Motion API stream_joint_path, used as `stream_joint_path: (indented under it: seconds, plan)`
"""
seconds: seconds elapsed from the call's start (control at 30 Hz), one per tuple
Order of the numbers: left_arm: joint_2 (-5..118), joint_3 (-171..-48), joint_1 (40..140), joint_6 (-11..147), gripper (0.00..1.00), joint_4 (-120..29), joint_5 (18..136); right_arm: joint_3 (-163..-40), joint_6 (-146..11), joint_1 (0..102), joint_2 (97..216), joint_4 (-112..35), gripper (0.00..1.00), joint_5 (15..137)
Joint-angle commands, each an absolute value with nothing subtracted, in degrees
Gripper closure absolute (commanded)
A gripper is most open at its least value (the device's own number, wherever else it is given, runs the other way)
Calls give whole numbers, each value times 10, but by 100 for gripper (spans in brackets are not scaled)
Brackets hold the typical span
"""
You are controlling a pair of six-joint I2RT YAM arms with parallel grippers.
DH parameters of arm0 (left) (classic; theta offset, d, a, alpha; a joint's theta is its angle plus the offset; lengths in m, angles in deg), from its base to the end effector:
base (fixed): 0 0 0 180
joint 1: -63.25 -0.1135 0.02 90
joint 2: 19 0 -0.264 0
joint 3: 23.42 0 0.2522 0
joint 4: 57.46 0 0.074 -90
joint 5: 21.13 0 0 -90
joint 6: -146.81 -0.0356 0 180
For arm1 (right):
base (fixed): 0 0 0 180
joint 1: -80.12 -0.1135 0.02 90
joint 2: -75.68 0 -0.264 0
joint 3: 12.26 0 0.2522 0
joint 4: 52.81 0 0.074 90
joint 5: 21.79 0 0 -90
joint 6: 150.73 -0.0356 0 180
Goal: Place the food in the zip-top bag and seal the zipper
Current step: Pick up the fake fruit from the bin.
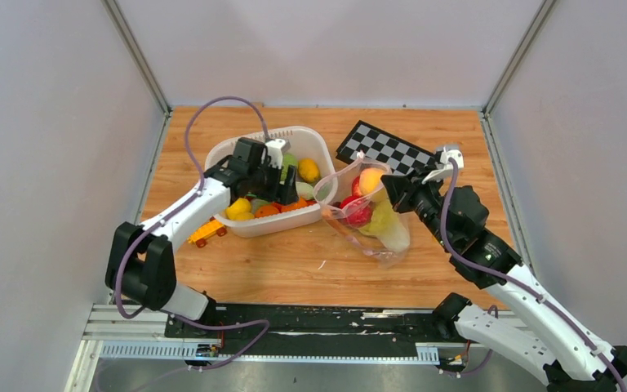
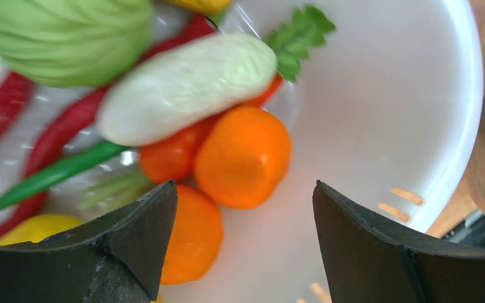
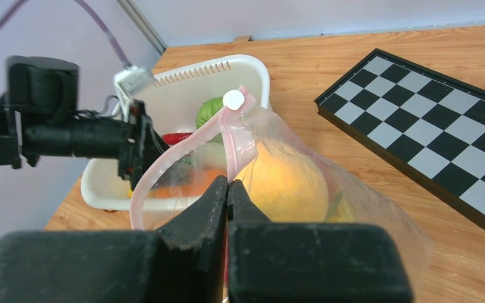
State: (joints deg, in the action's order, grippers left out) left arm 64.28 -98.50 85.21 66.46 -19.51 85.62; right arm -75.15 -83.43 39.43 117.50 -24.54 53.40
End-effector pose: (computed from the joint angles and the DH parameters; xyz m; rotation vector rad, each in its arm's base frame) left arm 0.2870 -0.1268 0.2618 0.4010 2.3846 -0.6066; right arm 0.1319 0.1014 0.3666 -0.0742 1.7279 0.6059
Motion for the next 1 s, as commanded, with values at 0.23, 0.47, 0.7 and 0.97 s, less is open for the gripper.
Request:
stream_joint_path:
  seconds: [0.23,0.47,0.7,0.97]
  plan:
    - [724,-1004,930,831,9,-149,789,-741,-864,396,1143,-259,100,550]
    - [772,-1028,949,889,3,-124,755,-733,-857,397,1130,-259,100,545]
    - [835,-1032,960,894,7,-128,730,-730,-852,397,1129,-261,100,541]
    - [870,-1040,962,882,39,-139,715,-732,-851,397,1128,-260,100,541]
